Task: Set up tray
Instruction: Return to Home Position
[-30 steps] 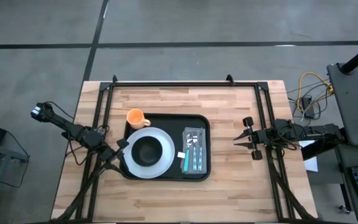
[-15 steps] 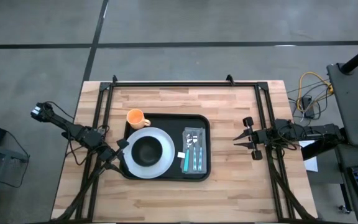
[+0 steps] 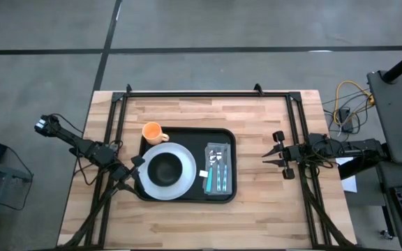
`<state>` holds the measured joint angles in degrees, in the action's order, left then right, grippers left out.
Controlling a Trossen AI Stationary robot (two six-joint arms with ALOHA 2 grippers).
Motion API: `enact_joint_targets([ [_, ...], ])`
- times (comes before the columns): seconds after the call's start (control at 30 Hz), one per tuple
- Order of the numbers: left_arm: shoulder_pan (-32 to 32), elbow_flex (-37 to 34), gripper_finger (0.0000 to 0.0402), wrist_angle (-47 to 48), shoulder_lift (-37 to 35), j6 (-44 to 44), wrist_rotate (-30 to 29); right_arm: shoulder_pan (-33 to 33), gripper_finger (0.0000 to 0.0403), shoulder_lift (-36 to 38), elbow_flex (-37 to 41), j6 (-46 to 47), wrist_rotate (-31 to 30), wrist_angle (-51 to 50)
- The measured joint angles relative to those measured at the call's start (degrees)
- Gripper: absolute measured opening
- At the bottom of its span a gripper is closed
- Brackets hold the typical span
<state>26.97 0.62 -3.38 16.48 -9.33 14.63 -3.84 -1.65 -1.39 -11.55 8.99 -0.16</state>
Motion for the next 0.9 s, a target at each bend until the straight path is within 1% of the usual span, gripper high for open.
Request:
enact_joint_targets([
  [0.3,0.0,0.0,0.0107,0.0,0.0,0.0,0.0,0.0,0.0069,0.0,0.0,0.0,0.0,0.0],
  [0.73,0.0,0.0,0.0107,0.0,0.0,0.0,0.0,0.0,0.0084,0.0,0.0,0.0,0.0,0.0],
  [0.9,0.0,0.0,0.0107,0.0,0.0,0.0,0.0,0.0,0.0082,0.0,0.0,0.0,0.0,0.0],
])
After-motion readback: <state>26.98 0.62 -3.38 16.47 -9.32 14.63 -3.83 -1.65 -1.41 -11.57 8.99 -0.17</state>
